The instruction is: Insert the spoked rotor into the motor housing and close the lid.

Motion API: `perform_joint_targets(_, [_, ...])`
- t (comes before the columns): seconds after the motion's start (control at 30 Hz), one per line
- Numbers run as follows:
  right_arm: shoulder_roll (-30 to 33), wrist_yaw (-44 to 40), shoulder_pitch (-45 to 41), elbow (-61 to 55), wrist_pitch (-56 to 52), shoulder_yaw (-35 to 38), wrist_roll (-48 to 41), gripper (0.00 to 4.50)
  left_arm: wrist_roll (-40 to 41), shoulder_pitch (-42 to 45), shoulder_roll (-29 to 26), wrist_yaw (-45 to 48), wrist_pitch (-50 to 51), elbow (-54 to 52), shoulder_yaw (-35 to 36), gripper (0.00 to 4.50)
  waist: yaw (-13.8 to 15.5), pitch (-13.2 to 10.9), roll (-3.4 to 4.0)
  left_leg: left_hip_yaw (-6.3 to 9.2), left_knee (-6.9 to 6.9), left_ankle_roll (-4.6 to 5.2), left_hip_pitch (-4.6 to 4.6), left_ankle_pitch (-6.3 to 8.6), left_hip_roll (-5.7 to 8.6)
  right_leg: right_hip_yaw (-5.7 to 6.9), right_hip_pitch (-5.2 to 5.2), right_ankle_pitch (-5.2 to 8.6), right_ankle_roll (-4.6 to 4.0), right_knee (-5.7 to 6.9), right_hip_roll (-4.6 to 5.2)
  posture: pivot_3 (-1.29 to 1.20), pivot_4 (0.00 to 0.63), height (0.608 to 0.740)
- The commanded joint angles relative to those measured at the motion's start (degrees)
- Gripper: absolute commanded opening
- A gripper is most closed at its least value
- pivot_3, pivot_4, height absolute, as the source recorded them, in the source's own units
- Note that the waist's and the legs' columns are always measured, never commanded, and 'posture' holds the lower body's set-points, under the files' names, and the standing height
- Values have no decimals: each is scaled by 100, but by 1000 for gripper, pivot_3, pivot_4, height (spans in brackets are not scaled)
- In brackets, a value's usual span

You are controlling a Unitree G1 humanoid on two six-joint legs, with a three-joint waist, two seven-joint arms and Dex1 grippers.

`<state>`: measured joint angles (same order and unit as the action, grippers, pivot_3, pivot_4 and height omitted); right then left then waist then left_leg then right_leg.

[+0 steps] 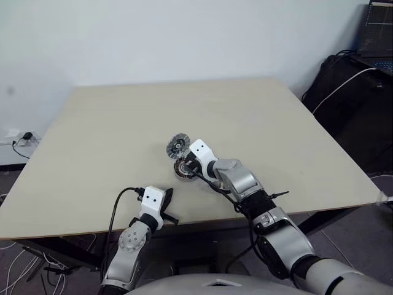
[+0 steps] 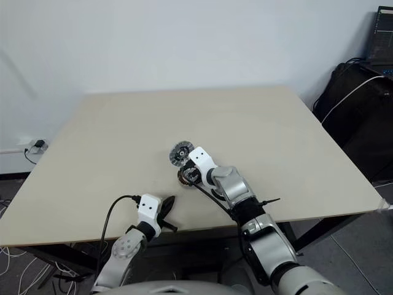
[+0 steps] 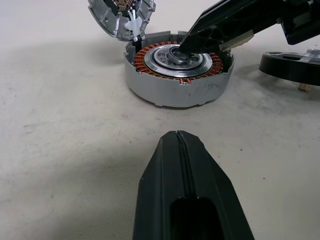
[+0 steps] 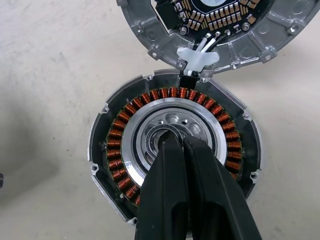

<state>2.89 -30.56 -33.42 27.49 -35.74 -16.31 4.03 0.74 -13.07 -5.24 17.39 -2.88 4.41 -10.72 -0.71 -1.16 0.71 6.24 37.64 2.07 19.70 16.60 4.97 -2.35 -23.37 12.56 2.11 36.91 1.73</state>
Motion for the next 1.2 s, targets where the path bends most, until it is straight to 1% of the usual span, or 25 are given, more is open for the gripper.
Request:
perform_joint_targets(0.03, [-31,70,-224,9,26,119,-74,25,26,24,-20,-19,-42,-222,28,0,1,0,0,0,0,0,0,0,0,0,0,0,0,0,0,0,0,740])
perform_joint_targets(0.47, [-41,113,-318,189,53,180,-137,25,37,23,-37,-27,-44,-216,17,0,1,0,0,0,-1,0,1,0,0,0,-1,0,0,0,0,0,0,740])
perform_joint_targets(0.87, [51,-85,-255,142,-35,63,-150,25,43,37,-32,-13,-36,-202,8,0,4,0,1,0,-1,1,1,1,0,0,0,0,0,-2,1,0,0,740])
perform_joint_targets(0.97, [58,-139,-241,116,-78,66,-179,738,45,18,-30,-15,-26,-212,7,0,2,0,1,0,-2,2,1,1,0,0,0,0,-1,-2,1,0,0,740])
perform_joint_targets(1.1, [46,-106,-207,-45,-83,156,-238,2000,49,-6,-34,-13,-10,-238,5,0,2,0,1,0,-2,2,0,1,0,0,0,0,0,-1,1,0,0,740])
perform_joint_targets(1.2, [58,-76,-163,-310,-70,267,-348,2000,49,-22,-35,-15,-2,-255,6,0,5,-1,2,0,-1,1,1,1,0,0,0,0,0,-1,1,0,0,740])
